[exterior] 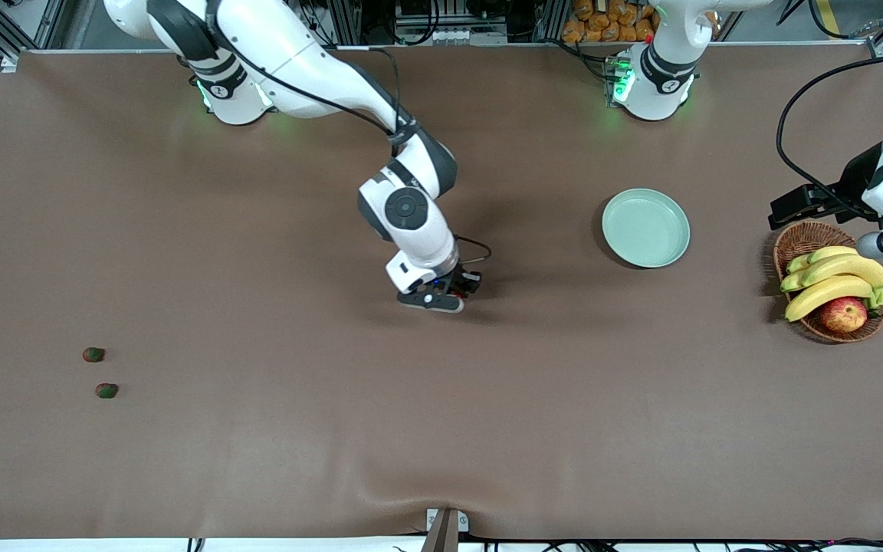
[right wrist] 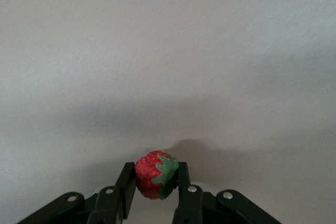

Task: Collect all strawberries into plate
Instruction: 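Carry the strawberry with the right gripper to mid-table and release it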

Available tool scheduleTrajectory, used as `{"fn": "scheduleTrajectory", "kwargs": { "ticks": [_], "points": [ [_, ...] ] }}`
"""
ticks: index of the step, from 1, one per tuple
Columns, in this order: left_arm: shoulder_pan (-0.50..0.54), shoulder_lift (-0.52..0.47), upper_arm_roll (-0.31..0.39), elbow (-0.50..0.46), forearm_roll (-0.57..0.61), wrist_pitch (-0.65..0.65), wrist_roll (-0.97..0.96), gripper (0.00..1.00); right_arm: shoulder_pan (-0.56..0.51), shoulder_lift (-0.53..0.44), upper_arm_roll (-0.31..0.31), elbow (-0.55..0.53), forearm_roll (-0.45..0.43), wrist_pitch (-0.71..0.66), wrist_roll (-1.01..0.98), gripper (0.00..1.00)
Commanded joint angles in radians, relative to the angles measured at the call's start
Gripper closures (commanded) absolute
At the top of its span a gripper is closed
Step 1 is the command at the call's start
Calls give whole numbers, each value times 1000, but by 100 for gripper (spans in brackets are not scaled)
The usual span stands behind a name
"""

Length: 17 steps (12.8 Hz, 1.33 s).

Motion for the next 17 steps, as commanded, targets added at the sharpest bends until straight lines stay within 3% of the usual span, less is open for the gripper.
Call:
{"fn": "scheduleTrajectory", "kwargs": {
  "ticks": [1, 2, 5, 11, 14, 17],
  "points": [
    [2, 1, -2, 10, -16, -7, 16, 0, 12, 44, -13, 66, 2, -12, 23, 34],
    [2, 3, -2, 10, -18, -7, 16, 0, 11, 41, -16, 66, -1, -12, 22, 0],
    [4, 4, -2, 10, -18, -7, 18, 0, -41, 1, -22, 53, -9, -49, 8, 0],
    [-14, 42, -7, 10, -15, 5, 8, 0, -313, -149, -42, 22, -27, -418, -280, 0],
    [-80, 110, -7, 11, -15, 97, -5, 0, -440, -186, -59, -46, -162, -423, -368, 0],
    [-169, 180, -7, 13, -16, 160, -92, 0, -561, -188, -63, -49, -180, -445, -531, 0]
  ]
}}
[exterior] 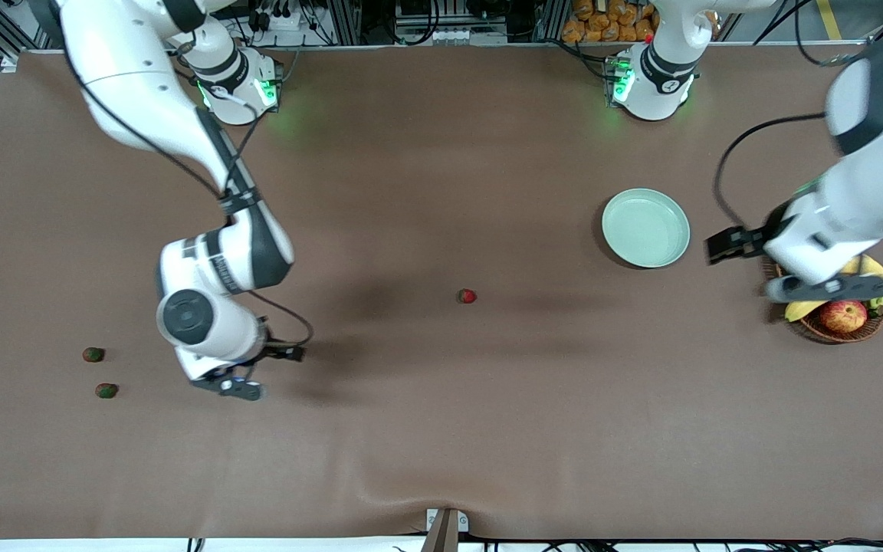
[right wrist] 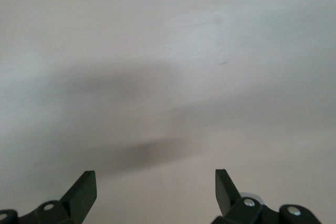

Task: Collect all strawberries into plate
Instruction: 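Grasp the mid-table strawberry with the left gripper while the right gripper reaches another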

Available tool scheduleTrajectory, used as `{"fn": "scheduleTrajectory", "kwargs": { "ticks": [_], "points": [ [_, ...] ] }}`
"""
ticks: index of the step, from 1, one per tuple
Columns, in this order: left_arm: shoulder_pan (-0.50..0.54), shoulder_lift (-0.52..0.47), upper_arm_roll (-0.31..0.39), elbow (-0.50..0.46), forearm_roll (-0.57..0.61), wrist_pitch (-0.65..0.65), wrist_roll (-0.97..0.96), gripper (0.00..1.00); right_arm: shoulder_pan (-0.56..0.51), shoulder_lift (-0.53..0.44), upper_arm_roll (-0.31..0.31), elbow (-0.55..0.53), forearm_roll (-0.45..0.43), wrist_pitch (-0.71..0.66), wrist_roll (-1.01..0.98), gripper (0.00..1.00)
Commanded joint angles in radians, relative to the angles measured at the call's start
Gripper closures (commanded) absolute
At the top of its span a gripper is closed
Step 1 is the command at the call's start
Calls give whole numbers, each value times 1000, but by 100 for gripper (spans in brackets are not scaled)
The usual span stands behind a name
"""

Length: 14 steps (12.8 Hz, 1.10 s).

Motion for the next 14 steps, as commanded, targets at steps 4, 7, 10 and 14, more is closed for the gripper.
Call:
{"fn": "scheduleTrajectory", "kwargs": {
  "ticks": [4, 7, 10, 14],
  "points": [
    [-158, 133, 5, 16, -14, 114, -188, 0, -257, -33, 14, -33, -22, 1, -449, 0],
    [-226, 224, 5, 17, -13, 251, -220, 0, -360, -27, 13, -30, -27, 21, -653, 0],
    [-280, 296, 5, 19, -14, 390, -249, 0, -449, -10, 13, -30, -28, 68, -824, 0],
    [-349, 384, 5, 28, -51, 517, -288, 0, -535, 36, 13, -34, -27, 156, -941, 0]
  ]
}}
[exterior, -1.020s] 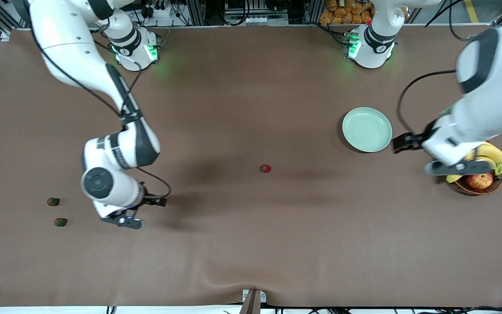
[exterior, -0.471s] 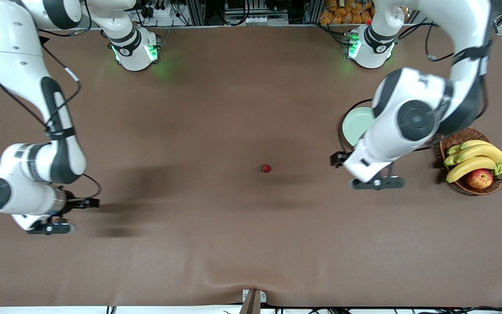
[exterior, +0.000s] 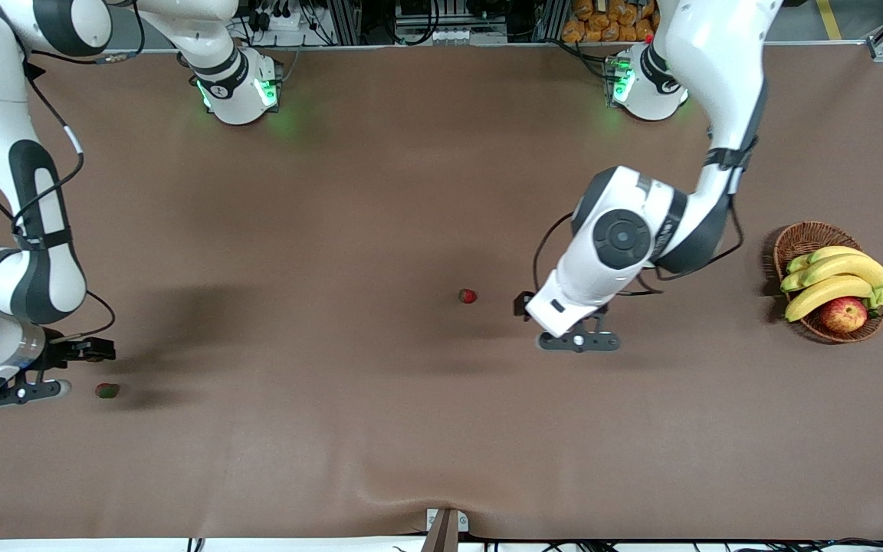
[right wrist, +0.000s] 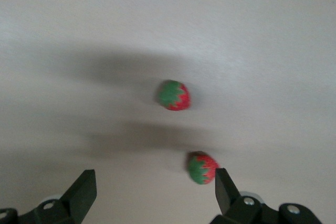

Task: Collect all strawberries into plate
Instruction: 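Grasp the mid-table strawberry with the left gripper while the right gripper reaches another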

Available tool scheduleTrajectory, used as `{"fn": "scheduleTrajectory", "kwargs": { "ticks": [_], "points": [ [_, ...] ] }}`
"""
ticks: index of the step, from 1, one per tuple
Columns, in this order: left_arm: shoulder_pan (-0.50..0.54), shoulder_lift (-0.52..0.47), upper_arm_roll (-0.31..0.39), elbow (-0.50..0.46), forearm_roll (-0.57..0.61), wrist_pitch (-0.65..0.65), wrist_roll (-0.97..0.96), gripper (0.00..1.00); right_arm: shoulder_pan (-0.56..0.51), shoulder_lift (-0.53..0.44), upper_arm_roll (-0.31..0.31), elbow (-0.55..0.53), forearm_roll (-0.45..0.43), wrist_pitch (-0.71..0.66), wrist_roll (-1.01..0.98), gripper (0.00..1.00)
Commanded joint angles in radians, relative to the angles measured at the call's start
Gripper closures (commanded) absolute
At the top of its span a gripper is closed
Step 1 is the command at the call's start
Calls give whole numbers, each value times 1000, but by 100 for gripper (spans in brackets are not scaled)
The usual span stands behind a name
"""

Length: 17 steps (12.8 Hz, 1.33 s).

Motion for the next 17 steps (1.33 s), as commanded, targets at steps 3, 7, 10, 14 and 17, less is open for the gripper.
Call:
{"fn": "scheduleTrajectory", "kwargs": {
  "ticks": [3, 7, 10, 14, 17],
  "points": [
    [-84, 122, 9, 79, -22, 97, -50, 0, -75, 55, 23, -8, -10, 61, -60, 0],
    [-145, 180, 9, 90, -24, 210, -117, 0, -95, 85, 23, -8, 3, 103, -49, 0],
    [-196, 218, 10, 85, -21, 212, -151, 0, -113, 99, 25, -3, 31, 107, -31, 0],
    [-215, 243, 11, 71, -22, 212, -166, 0, -113, 105, 23, -3, 117, 109, -28, 0],
    [-215, 249, 11, 59, -22, 210, -166, 11, -109, 105, 23, -3, 112, 110, -29, 0]
  ]
}}
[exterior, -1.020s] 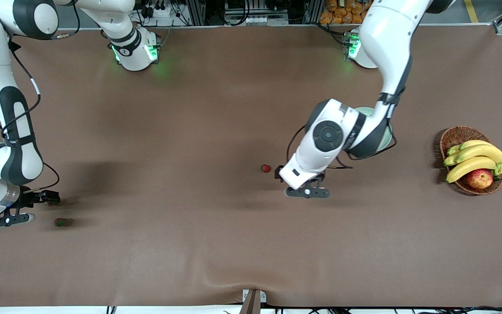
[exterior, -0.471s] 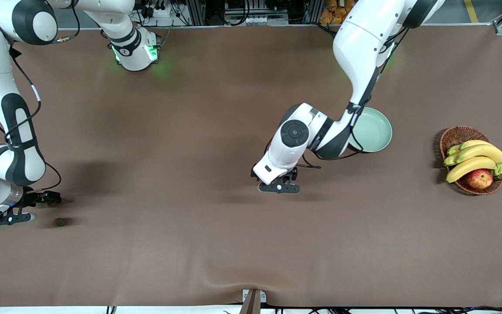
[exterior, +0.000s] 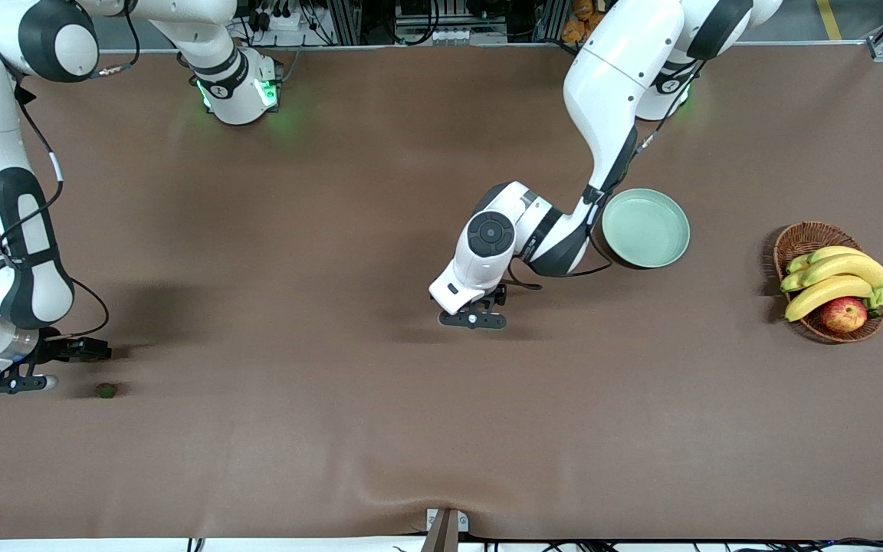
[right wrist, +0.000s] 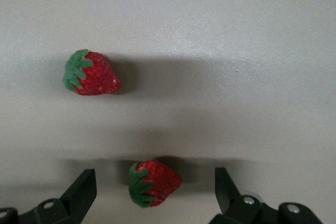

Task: Collect all strawberries into plate
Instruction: 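Grasp the mid-table strawberry with the left gripper while the right gripper reaches another, then lift the strawberry toward the plate while the right gripper grasps the second strawberry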

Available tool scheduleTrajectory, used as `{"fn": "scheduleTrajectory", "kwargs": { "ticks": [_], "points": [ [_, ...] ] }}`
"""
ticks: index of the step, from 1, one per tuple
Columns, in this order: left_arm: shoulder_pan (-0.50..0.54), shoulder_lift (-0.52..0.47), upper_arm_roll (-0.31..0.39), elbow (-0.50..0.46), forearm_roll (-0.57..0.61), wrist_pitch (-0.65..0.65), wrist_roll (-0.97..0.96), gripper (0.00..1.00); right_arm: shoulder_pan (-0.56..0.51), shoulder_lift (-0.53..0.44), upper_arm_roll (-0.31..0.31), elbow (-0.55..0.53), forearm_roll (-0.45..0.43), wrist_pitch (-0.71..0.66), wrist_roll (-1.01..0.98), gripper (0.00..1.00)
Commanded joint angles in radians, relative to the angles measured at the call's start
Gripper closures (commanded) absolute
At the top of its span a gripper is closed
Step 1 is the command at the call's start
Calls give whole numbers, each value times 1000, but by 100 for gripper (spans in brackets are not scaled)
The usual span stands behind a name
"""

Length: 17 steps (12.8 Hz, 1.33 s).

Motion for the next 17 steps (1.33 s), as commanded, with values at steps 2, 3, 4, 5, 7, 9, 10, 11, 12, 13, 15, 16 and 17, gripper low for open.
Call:
{"fn": "scheduleTrajectory", "kwargs": {
  "ticks": [2, 3, 4, 5, 7, 9, 10, 11, 12, 13, 15, 16, 17],
  "points": [
    [-13, 3, 8, -8, -13, 1, -32, 20, -16, 1, 18, 1, 3, 26, 2, 0],
    [-23, 5, 8, -9, -13, 1, -39, 23, -16, 1, 18, -3, 1, 42, 2, 0],
    [-25, 3, 8, -12, -13, -2, -40, 27, -16, 1, 18, -3, 1, 42, 2, 0],
    [-25, -1, 8, -21, -13, -5, -40, 31, -18, 1, 18, -3, 1, 42, 1, 0],
    [-25, 0, 8, -21, -13, -6, -40, 34, -16, 1, 19, -3, 1, 42, 1, 14],
    [-25, -4, 8, -26, -11, -9, -40, 38, -18, 8, 19, -3, 1, 43, 2, 41],
    [-25, -6, 8, -27, -11, -11, -39, 45, -18, 9, 19, -3, 1, 43, 2, 51],
    [-25, -6, 8, -27, -9, -12, -36, 55, -19, 9, 19, -3, 1, 43, 2, 61],
    [-25, -4, 8, -27, -9, -12, -34, 67, -21, 9, 19, -3, 1, 42, 1, 70],
    [-25, -4, 8, -29, -9, -12, -34, 78, -21, 8, 18, -3, 1, 39, 1, 77],
    [-24, -7, 8, -31, -8, -14, -20, 100, -21, 5, 19, -3, 1, 30, -1, 79],
    [-24, -9, 10, -31, -8, -14, -20, 100, -19, 1, 19, -3, 3, 30, -4, 79],
    [-19, -13, 11, -31, -8, -22, -20, 100, -18, 0, 19, -2, 1, 28, -2, 79]
  ]
}}
